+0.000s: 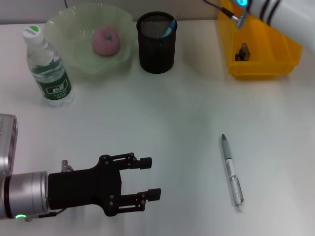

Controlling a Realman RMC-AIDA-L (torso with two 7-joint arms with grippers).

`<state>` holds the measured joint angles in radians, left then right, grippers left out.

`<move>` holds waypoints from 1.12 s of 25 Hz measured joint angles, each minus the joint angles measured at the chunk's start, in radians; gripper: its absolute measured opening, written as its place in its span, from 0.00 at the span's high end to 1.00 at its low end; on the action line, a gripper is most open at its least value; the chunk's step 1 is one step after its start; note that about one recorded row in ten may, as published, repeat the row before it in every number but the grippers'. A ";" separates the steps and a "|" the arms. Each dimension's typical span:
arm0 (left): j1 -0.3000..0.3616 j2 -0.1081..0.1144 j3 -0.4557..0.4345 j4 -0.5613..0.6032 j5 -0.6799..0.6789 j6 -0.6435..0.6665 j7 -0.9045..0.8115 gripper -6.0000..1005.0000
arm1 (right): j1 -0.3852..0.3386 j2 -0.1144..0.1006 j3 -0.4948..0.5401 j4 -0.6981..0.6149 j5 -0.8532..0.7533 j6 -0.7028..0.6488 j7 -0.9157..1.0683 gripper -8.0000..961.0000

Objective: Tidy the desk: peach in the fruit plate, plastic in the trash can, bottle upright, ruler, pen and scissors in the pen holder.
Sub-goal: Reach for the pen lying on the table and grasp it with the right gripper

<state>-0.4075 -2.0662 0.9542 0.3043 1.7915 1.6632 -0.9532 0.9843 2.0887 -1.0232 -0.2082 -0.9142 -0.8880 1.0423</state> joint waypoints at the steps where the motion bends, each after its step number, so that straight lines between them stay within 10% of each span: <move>1: 0.000 0.000 0.000 0.002 0.000 0.000 -0.007 0.29 | -0.025 -0.003 -0.013 -0.026 -0.001 -0.034 0.037 0.26; 12: -0.008 0.002 -0.012 0.026 -0.007 0.012 -0.021 0.29 | -0.310 -0.049 -0.078 -0.470 -0.336 -0.367 0.482 0.26; 21: -0.030 0.007 -0.014 0.086 -0.002 0.013 -0.058 0.29 | -0.235 -0.119 0.200 -0.573 -0.911 -0.751 0.659 0.26; 28: -0.031 0.013 -0.016 0.113 -0.006 0.013 -0.085 0.29 | -0.181 -0.125 0.199 -0.633 -1.108 -0.892 0.627 0.27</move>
<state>-0.4383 -2.0534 0.9380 0.4172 1.7857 1.6764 -1.0384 0.8035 1.9638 -0.8245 -0.8411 -2.0219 -1.7801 1.6689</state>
